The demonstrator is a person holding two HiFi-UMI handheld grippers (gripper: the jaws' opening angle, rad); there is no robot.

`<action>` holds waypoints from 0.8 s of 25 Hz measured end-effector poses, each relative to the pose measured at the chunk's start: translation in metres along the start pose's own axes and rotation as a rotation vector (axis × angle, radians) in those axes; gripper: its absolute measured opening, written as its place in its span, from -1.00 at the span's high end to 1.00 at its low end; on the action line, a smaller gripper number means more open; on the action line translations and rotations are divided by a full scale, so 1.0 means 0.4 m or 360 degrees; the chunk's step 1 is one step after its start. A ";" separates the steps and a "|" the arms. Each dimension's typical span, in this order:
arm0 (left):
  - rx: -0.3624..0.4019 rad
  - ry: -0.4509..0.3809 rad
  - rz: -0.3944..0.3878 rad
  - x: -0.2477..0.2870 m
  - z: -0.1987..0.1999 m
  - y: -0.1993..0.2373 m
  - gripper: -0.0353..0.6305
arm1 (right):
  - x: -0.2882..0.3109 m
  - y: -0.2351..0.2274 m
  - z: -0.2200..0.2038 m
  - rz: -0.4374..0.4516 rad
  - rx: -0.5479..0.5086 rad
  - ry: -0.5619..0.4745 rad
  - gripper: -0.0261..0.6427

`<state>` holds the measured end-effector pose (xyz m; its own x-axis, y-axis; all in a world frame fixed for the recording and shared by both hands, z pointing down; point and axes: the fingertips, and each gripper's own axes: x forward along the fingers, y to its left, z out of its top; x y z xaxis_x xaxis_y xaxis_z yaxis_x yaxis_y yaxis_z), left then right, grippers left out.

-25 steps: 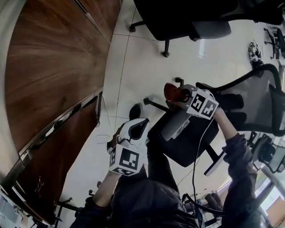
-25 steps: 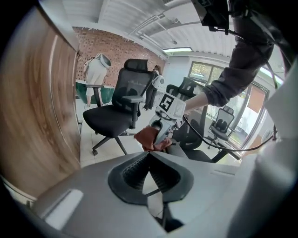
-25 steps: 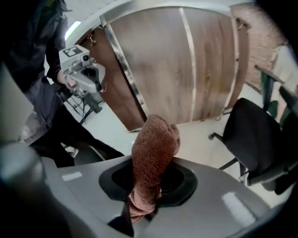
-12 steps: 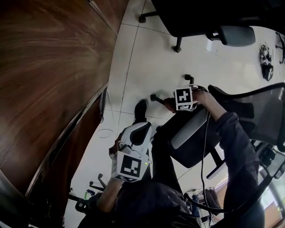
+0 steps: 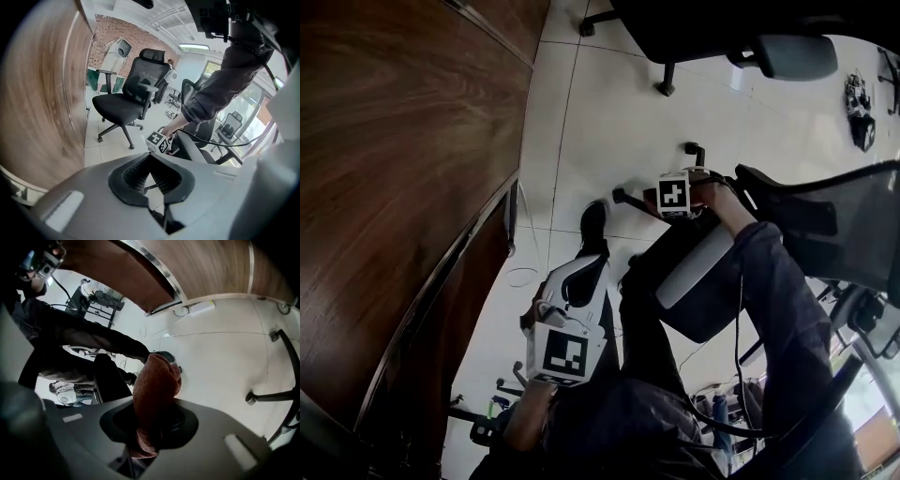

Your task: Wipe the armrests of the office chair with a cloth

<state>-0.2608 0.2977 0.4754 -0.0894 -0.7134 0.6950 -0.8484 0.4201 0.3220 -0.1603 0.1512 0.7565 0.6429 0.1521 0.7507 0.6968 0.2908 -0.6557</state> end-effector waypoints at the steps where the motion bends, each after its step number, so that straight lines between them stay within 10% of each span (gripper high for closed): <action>1: -0.0003 -0.0004 -0.0011 0.001 0.003 -0.009 0.85 | -0.025 0.028 -0.003 0.0031 -0.0003 -0.0007 0.66; 9: 0.0051 -0.0067 -0.0053 -0.008 0.071 -0.042 0.85 | -0.312 0.182 0.096 -0.0016 -0.0327 -0.0370 0.66; 20: 0.0069 -0.0064 -0.0051 -0.014 0.066 -0.041 0.85 | -0.186 0.124 0.057 0.0142 -0.0238 -0.0143 0.66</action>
<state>-0.2602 0.2799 0.4492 -0.0820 -0.7486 0.6579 -0.8730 0.3724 0.3149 -0.1809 0.1759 0.6699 0.6779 0.2565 0.6890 0.6821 0.1300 -0.7196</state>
